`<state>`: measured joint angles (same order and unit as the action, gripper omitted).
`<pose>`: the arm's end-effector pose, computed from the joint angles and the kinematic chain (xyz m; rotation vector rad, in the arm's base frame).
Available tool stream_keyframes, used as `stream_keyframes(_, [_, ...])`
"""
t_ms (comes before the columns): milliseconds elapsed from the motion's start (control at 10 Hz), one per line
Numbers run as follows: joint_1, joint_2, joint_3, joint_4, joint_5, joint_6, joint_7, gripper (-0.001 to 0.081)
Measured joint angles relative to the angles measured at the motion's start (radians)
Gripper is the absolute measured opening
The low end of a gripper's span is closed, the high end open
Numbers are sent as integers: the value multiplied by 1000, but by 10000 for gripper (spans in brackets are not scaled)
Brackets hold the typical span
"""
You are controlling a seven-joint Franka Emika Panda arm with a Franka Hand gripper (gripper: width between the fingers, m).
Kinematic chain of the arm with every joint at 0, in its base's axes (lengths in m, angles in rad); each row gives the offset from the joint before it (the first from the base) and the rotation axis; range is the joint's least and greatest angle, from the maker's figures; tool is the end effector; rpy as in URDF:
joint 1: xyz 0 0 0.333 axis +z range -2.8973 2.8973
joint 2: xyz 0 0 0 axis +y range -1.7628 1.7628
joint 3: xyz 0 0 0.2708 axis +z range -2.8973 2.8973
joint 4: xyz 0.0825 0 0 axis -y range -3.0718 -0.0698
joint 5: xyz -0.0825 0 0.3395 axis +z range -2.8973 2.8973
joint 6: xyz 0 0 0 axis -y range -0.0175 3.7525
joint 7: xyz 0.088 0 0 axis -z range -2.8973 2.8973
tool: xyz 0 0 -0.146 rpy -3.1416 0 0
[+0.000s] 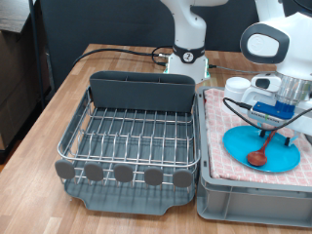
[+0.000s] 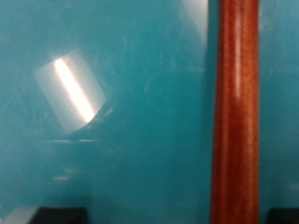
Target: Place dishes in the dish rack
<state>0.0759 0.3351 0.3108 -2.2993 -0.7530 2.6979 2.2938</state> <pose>0.4556 0.2068 0.1720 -2.4820 1.8069 -0.4112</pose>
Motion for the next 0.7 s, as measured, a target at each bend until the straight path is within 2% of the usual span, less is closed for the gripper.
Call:
stream_keyframes(100, [0, 1, 0, 0, -3, 0, 6, 307])
stream_keyframes(200, [1, 3, 0, 0, -7, 1, 12, 307])
stream_keyframes(300, [1, 4, 0, 0, -8, 1, 14, 127])
stream_keyframes(400, [1, 4, 2, 0, -8, 1, 14, 127])
stream_keyframes(500, [0, 3, 7, 2, 1, 1, 5, 93])
stream_keyframes(700, [-8, -12, 26, 8, 38, -16, -33, 93])
